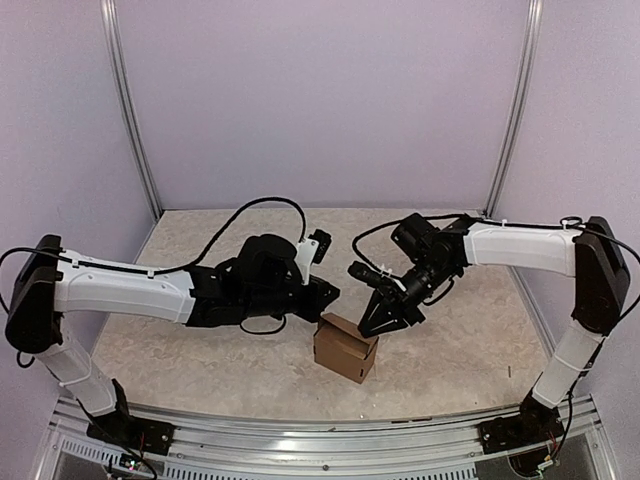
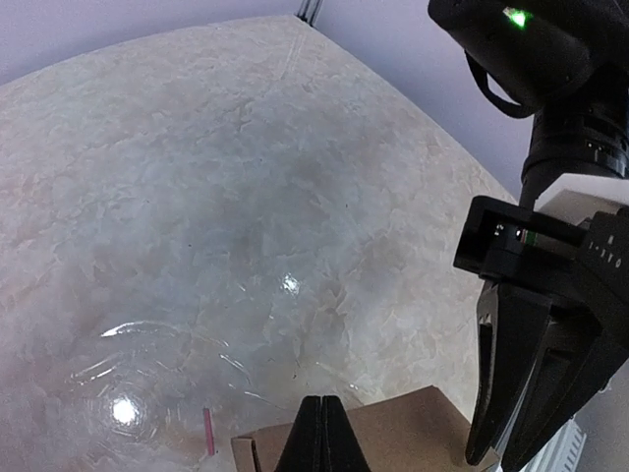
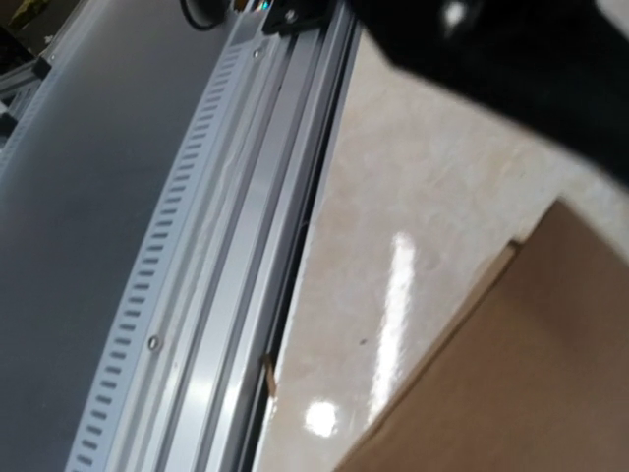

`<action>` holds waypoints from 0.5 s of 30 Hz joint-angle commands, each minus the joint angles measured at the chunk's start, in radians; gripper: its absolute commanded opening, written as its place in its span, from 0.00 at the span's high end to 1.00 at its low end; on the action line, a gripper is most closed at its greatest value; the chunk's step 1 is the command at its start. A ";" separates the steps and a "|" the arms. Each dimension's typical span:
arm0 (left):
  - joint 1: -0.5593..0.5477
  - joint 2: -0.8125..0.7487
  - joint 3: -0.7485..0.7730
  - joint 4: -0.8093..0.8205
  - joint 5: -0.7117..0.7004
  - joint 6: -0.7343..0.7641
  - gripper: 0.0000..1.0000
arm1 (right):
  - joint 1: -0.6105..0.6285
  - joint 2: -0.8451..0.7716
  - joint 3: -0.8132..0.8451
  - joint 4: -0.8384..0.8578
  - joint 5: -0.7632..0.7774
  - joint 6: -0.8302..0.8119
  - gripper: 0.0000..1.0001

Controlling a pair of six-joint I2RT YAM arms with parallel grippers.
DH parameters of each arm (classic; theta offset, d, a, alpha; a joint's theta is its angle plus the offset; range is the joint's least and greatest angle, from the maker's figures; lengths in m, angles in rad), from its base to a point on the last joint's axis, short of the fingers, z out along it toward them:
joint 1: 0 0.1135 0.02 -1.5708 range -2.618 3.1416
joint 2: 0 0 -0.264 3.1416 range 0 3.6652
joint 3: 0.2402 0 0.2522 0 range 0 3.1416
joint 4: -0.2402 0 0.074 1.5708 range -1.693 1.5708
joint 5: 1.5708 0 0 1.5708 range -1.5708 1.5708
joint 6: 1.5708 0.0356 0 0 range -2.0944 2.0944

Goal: Fold the paper box

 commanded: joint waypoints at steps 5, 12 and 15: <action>-0.077 0.063 -0.034 -0.088 -0.102 0.044 1.00 | -0.002 0.026 -0.084 -0.006 0.020 -0.053 0.83; -0.112 0.098 -0.146 0.030 -0.212 0.079 1.00 | -0.002 0.039 -0.152 0.045 0.049 -0.048 0.83; -0.125 0.128 -0.150 0.053 -0.242 0.101 1.00 | -0.002 0.045 -0.161 0.051 0.064 -0.045 0.83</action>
